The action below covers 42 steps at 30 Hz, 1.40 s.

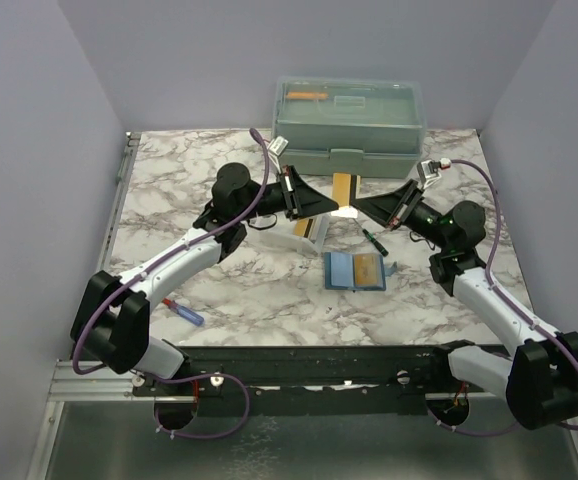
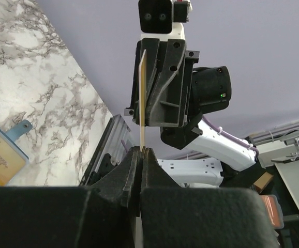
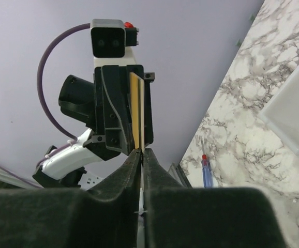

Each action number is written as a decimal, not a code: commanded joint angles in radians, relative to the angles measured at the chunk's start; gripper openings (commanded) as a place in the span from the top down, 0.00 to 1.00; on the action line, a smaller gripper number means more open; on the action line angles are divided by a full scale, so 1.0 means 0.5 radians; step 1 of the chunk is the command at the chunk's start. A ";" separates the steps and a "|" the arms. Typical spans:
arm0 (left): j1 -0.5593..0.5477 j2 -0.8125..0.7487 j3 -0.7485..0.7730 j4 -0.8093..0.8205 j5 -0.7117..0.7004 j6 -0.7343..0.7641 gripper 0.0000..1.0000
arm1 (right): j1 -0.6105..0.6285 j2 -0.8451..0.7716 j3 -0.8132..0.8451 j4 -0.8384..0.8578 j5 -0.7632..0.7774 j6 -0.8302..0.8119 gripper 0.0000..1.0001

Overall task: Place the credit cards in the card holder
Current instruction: Pick up the credit card from the storage box, then insert the credit card into the card holder.

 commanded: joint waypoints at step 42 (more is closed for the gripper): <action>-0.406 1.052 0.378 -1.335 -0.718 0.790 1.00 | -0.236 0.498 0.113 -2.263 0.172 -1.640 1.00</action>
